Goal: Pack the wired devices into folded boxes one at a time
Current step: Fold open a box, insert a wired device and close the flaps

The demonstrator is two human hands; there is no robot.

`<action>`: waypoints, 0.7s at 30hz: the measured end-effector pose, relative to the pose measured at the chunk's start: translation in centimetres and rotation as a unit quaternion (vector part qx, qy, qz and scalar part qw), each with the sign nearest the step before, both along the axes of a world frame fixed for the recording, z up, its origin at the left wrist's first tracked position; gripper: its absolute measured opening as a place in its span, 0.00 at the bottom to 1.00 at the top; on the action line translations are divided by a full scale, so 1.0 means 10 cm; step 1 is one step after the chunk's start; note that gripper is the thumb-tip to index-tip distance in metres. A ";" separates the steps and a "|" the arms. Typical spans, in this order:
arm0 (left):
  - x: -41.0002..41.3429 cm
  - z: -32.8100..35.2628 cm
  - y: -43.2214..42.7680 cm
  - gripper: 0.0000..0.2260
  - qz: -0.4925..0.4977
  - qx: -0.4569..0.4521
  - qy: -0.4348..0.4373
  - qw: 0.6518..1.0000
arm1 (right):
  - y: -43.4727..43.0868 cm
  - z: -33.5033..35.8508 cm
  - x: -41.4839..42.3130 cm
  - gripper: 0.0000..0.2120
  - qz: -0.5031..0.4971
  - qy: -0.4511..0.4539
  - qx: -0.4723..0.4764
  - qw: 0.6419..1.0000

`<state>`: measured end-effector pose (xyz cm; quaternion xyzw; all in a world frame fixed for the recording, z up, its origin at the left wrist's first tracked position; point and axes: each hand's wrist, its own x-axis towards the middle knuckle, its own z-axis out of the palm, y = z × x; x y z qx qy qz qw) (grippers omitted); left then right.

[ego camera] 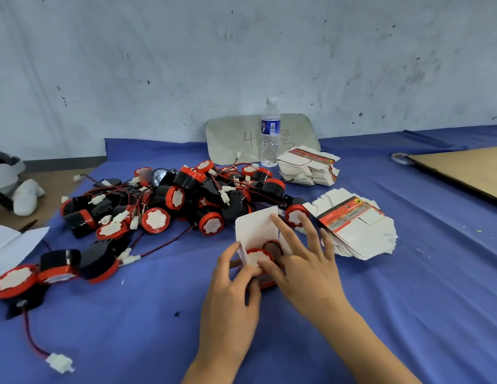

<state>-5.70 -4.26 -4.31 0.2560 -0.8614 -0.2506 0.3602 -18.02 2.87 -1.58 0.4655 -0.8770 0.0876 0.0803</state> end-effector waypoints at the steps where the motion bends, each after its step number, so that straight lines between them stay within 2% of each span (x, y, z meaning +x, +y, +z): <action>1: 0.00 0.00 -0.01 0.09 -0.001 -0.001 0.004 1.000 | 0.00 0.01 0.00 0.49 0.001 -0.010 0.007 1.000; 3: -0.01 -0.02 -0.03 0.09 -0.002 -0.006 0.002 1.000 | 0.01 0.04 0.01 0.51 0.006 -0.022 0.018 1.000; 8: -0.01 -0.03 -0.06 0.14 -0.024 -0.010 -0.007 1.000 | 0.04 0.08 -0.02 0.48 0.055 -0.072 -0.004 0.996; 10: -0.01 -0.02 -0.06 0.18 -0.028 0.006 0.000 1.000 | 0.07 0.05 -0.07 0.39 0.093 -0.132 -0.043 0.986; 12: 0.00 -0.02 -0.06 0.18 -0.020 0.010 -0.012 1.000 | 0.08 0.03 -0.10 0.21 0.122 -0.189 -0.098 0.969; 14: -0.01 -0.02 -0.06 0.16 -0.026 -0.004 -0.019 0.999 | 0.07 0.01 -0.10 0.14 0.119 -0.183 -0.114 0.969; 18: 0.00 -0.01 -0.05 0.15 -0.034 0.008 -0.010 0.999 | 0.06 -0.04 -0.06 0.09 0.087 -0.149 -0.169 0.970; 19: 0.00 -0.01 -0.04 0.15 -0.033 0.013 -0.009 0.999 | 0.06 -0.04 -0.03 0.10 0.088 -0.150 -0.190 0.966; 21: 0.00 -0.01 -0.05 0.15 -0.031 0.017 -0.008 0.999 | 0.05 -0.05 -0.01 0.19 0.082 -0.146 -0.208 0.964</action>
